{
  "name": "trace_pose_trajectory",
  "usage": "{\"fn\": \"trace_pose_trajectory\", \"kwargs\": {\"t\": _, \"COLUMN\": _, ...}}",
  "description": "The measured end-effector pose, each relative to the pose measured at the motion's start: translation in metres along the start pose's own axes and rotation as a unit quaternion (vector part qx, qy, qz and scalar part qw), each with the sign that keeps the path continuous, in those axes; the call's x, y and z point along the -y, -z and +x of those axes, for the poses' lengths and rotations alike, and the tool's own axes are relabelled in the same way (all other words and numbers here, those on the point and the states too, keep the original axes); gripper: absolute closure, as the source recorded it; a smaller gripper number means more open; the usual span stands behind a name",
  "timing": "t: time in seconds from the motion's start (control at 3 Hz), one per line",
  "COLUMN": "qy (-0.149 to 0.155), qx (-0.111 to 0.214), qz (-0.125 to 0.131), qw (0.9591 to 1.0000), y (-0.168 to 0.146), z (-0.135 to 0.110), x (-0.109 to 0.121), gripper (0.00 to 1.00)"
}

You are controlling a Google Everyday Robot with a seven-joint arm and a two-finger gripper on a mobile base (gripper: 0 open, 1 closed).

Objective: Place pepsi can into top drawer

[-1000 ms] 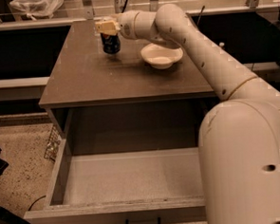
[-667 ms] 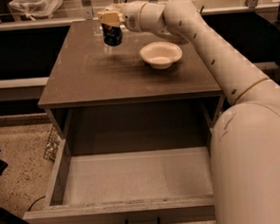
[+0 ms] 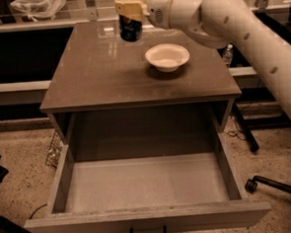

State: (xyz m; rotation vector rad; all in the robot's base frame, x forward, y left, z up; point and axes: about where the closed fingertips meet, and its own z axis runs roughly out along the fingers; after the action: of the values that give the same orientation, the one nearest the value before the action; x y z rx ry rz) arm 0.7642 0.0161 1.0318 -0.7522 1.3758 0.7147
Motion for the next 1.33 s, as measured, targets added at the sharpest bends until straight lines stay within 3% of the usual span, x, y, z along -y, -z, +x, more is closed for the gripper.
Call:
{"fn": "trace_pose_trajectory", "kwargs": {"t": 0.33, "qy": 0.003, "qx": -0.021, "qz": 0.023, "qw": 0.9995, "y": 0.071, "z": 0.009, "x": -0.037, "gripper": 1.0}}
{"fn": "trace_pose_trajectory", "kwargs": {"t": 0.67, "qy": 0.013, "qx": -0.028, "qz": 0.025, "qw": 0.9992, "y": 0.113, "z": 0.025, "x": -0.06, "gripper": 1.0}}
{"fn": "trace_pose_trajectory", "kwargs": {"t": 1.0, "qy": 0.023, "qx": -0.016, "qz": 0.014, "qw": 0.9995, "y": 0.154, "z": 0.044, "x": -0.081, "gripper": 1.0}}
{"fn": "trace_pose_trajectory", "kwargs": {"t": 1.33, "qy": 0.006, "qx": -0.015, "qz": -0.018, "qw": 0.9997, "y": 0.234, "z": 0.09, "x": -0.107, "gripper": 1.0}}
